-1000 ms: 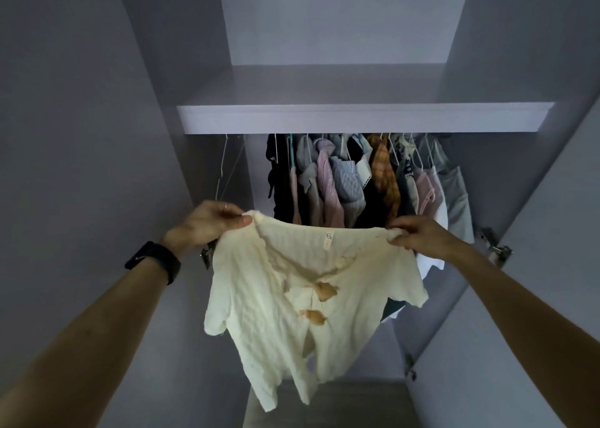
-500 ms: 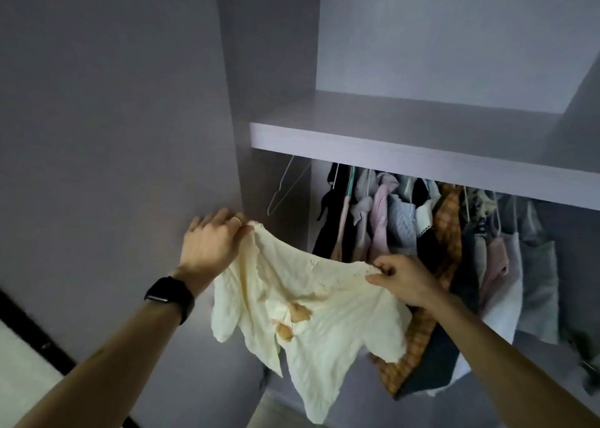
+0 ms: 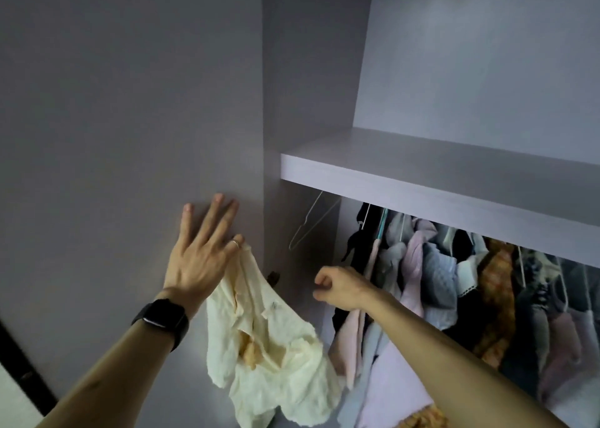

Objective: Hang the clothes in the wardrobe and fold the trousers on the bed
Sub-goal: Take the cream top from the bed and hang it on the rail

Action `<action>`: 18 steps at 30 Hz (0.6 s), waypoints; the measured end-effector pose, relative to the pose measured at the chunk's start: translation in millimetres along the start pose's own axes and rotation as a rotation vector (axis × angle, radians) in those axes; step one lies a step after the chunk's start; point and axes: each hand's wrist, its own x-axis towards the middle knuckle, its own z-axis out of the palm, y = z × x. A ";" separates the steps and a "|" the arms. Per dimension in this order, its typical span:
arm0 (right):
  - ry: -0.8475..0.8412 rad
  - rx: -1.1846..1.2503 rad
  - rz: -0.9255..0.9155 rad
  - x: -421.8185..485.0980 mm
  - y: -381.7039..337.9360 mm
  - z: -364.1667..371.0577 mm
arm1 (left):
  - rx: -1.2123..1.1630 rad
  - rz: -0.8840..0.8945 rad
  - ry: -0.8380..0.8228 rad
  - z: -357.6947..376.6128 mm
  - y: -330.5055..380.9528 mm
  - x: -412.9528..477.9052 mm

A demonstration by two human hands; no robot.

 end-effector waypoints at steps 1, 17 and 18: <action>0.048 0.009 -0.004 14.1 -6.3 -6.0 | 0.027 0.046 0.042 4.9 -3.0 0.2; 0.679 0.700 0.295 205.8 -38.5 56.2 | 0.479 0.175 0.123 39.5 -18.9 7.9; 0.693 0.713 0.293 211.6 -39.8 57.9 | 0.485 0.174 0.117 40.7 -18.6 7.6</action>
